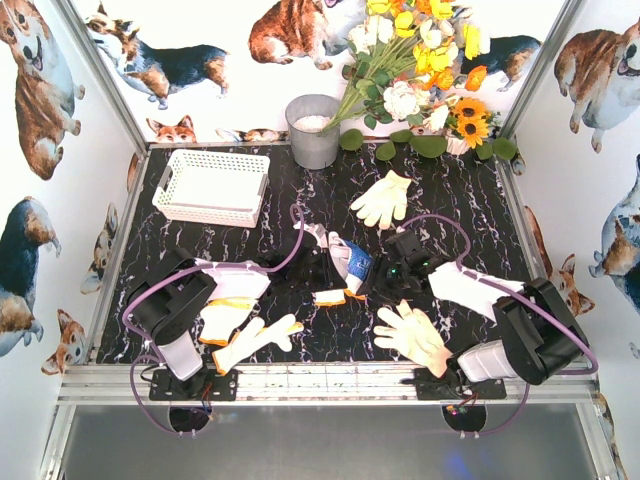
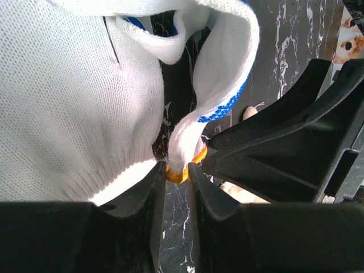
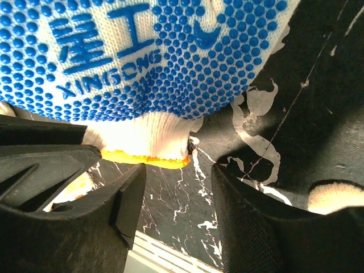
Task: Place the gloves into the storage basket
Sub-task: Pick up the glove from the center of the board.
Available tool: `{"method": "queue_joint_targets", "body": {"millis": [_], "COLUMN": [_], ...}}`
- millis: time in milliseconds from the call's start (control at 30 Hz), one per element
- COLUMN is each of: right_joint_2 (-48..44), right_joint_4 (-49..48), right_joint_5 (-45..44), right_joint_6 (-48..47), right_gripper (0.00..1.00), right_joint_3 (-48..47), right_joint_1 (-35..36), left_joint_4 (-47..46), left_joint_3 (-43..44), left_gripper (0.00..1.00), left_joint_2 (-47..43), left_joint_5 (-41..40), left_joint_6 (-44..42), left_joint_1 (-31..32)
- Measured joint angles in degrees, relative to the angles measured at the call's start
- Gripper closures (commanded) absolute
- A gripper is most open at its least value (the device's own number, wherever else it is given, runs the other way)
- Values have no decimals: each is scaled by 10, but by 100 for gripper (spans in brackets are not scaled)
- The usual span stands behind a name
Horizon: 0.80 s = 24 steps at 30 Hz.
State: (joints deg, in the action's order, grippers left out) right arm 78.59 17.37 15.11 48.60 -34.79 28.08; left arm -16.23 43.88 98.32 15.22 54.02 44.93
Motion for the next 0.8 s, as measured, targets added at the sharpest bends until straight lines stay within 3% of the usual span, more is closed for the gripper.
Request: {"method": "queue_joint_targets", "body": {"millis": [100, 533, 800], "right_joint_2": [7, 29, 37], "right_joint_4": [-1, -21, -26], "right_joint_5": [2, 17, 15], "right_joint_6": [0, 3, 7], "right_gripper": [51, 56, 72], "right_joint_3": [0, -7, -7], "right_joint_1": [0, 3, 3], "left_joint_4": [0, -9, -25], "left_joint_3": [0, 0, 0], "left_gripper": [77, 76, 83], "left_joint_2": [2, 32, 40], "left_joint_5": [2, 18, 22], "left_joint_6": [0, 2, 7], "left_joint_1": [0, 0, 0]}}
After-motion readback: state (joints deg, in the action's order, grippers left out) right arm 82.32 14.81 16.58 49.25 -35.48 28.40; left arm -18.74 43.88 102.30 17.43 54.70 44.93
